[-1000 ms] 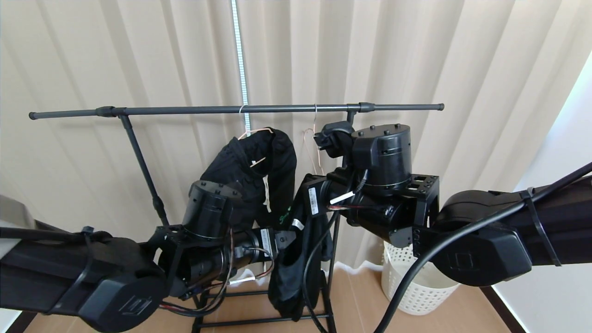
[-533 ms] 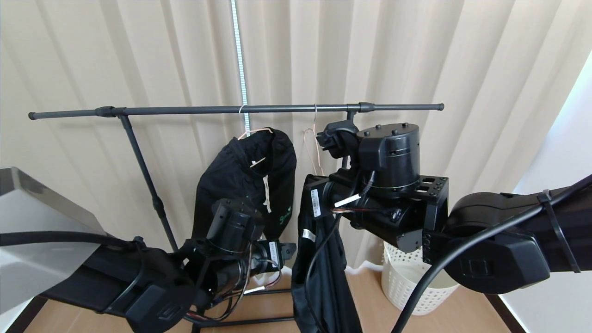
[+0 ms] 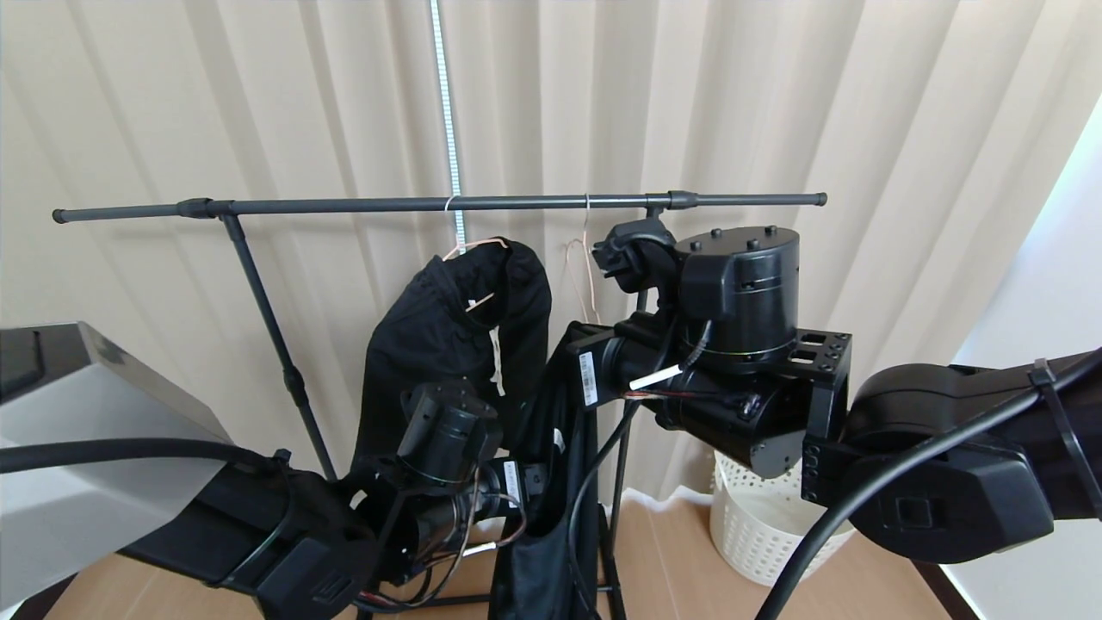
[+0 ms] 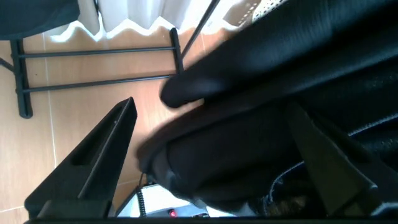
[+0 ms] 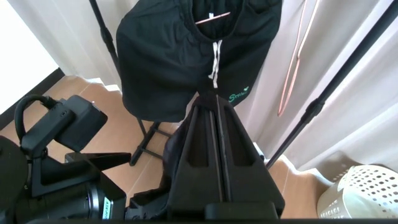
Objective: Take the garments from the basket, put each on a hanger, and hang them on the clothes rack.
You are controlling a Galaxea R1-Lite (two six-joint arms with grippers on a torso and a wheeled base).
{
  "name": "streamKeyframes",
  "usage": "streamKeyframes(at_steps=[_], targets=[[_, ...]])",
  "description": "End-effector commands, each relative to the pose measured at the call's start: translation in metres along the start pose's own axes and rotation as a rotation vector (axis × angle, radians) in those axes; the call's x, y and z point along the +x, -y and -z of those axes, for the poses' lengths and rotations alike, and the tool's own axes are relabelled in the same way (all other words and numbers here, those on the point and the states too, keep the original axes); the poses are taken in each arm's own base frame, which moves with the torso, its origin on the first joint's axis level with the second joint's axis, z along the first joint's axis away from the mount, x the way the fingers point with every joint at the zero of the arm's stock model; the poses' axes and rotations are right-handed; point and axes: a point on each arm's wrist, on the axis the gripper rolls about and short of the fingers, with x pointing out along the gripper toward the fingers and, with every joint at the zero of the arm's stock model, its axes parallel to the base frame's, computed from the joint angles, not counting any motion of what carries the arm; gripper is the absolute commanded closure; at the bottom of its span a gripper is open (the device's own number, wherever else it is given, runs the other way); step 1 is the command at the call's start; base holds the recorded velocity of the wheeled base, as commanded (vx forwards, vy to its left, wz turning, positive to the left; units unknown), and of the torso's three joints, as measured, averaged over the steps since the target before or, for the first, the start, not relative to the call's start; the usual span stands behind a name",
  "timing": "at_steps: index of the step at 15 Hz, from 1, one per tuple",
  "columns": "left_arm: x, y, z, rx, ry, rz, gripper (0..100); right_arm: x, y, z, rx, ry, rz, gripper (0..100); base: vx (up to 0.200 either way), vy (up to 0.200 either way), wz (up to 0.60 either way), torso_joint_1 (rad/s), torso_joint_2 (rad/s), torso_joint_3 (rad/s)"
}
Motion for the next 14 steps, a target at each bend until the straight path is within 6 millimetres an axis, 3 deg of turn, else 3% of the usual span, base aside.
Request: streamKeyframes(at_steps=[1, 5, 14], targets=[[-0.004, 0.001, -0.003, -0.005, 0.014, 0.007, 0, 0.002, -0.001, 0.001, -0.001, -0.002, 0.000, 100, 0.000, 0.000, 0.00, 0.000, 0.00, 0.000], [-0.022, 0.000, -0.004, -0.007, 0.089, 0.078, 0, 0.002, -0.001, 0.001, 0.000, 0.001, 0.000, 100, 0.000, 0.000, 0.00, 0.000, 0.00, 0.000], [-0.024, 0.008, 0.016, 0.068, 0.086, 0.127, 0, 0.002, -0.001, 0.001, 0.000, -0.001, 0.000, 100, 0.000, 0.000, 0.00, 0.000, 0.00, 0.000]])
